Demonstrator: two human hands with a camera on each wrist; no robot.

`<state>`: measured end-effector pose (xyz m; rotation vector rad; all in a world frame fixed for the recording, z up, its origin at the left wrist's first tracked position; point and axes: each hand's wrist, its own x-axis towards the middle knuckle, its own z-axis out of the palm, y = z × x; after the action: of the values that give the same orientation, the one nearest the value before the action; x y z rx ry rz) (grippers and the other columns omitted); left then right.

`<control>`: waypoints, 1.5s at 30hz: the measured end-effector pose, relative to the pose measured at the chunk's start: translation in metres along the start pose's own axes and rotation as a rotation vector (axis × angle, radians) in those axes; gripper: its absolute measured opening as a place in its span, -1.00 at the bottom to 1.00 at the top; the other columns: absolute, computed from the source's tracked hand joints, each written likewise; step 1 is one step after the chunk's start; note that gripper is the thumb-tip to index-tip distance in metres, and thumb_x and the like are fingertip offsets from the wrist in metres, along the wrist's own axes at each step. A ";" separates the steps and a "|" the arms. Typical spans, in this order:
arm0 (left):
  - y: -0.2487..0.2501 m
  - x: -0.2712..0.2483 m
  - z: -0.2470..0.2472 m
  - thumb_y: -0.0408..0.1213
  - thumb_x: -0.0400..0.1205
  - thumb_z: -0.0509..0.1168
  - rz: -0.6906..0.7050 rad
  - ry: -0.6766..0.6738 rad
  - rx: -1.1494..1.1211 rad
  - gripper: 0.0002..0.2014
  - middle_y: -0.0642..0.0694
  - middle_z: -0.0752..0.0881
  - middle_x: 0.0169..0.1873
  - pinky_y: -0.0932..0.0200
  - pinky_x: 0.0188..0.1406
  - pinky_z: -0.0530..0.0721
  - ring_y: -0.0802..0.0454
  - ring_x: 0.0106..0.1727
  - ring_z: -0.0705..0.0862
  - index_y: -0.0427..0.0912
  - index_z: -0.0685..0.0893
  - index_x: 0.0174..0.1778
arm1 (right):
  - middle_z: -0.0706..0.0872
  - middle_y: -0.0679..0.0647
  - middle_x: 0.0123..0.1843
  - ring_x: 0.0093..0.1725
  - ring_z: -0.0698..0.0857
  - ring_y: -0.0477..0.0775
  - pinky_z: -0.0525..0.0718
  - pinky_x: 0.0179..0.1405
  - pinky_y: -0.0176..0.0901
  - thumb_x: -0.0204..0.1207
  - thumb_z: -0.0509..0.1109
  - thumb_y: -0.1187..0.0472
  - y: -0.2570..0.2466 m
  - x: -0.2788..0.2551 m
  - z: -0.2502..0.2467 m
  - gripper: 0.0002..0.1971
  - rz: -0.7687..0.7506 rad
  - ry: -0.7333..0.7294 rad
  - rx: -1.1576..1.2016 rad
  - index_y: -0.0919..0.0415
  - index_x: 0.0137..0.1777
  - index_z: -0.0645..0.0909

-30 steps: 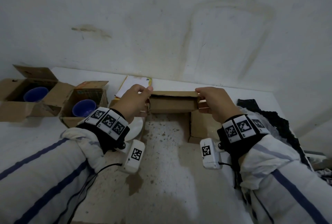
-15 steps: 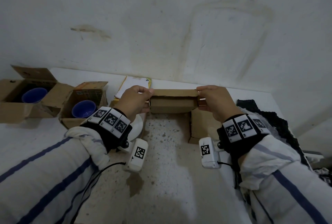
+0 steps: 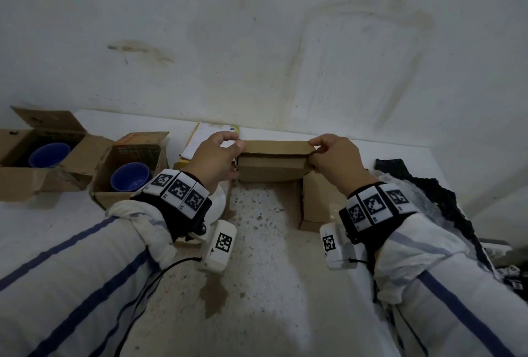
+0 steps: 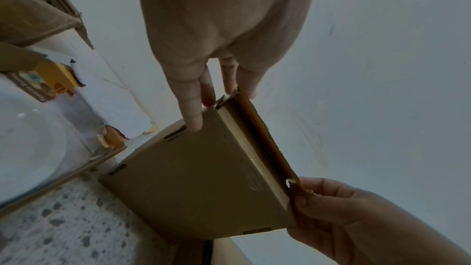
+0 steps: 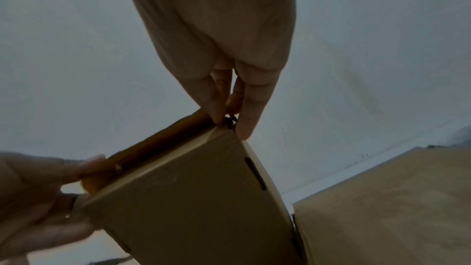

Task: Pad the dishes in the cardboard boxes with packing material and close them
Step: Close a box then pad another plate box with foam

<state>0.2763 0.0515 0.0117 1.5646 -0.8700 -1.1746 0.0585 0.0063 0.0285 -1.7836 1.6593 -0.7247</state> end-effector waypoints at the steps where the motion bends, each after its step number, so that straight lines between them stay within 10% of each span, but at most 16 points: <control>1: 0.000 0.000 0.000 -0.18 0.65 0.30 0.008 -0.001 -0.004 -0.88 -0.19 0.57 0.21 0.02 -0.13 0.75 -0.18 0.14 0.62 0.02 0.60 0.10 | 0.72 0.07 -0.08 -0.02 0.73 0.14 0.65 0.03 -0.16 0.43 0.35 0.40 0.000 0.000 0.001 -0.70 -0.024 0.019 -0.056 0.13 0.13 0.67; 7: -0.001 0.003 0.001 -0.19 0.65 0.31 0.009 0.007 -0.021 -0.89 -0.22 0.57 0.18 0.05 -0.08 0.75 -0.17 0.08 0.61 -0.01 0.61 0.08 | 0.76 0.10 -0.17 -0.09 0.74 0.15 0.74 0.01 0.05 0.32 0.47 0.37 0.000 0.005 -0.003 -0.84 0.110 0.077 0.217 0.08 -0.27 0.67; 13: 0.001 0.007 0.001 -0.17 0.64 0.32 0.007 0.023 -0.018 -0.89 -0.23 0.57 0.28 0.06 -0.09 0.75 -0.20 0.17 0.62 0.00 0.62 0.07 | 0.74 0.20 -0.20 -0.17 0.73 0.14 0.77 -0.21 -0.09 0.38 0.45 0.44 -0.004 0.007 -0.004 -0.88 0.207 0.039 0.405 0.21 -0.26 0.66; 45: 0.001 0.012 0.004 -0.21 0.63 0.33 0.021 0.018 -0.003 -0.85 -0.27 0.55 0.33 0.14 -0.21 0.75 -0.15 0.11 0.61 -0.06 0.62 0.10 | 0.72 0.18 -0.19 -0.10 0.76 0.22 0.80 -0.08 0.13 0.33 0.43 0.47 -0.005 0.016 -0.003 -0.83 0.217 0.074 0.326 0.23 -0.36 0.56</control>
<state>0.2763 0.0387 0.0093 1.5579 -0.8710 -1.1441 0.0608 -0.0100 0.0342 -1.3427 1.6418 -0.9104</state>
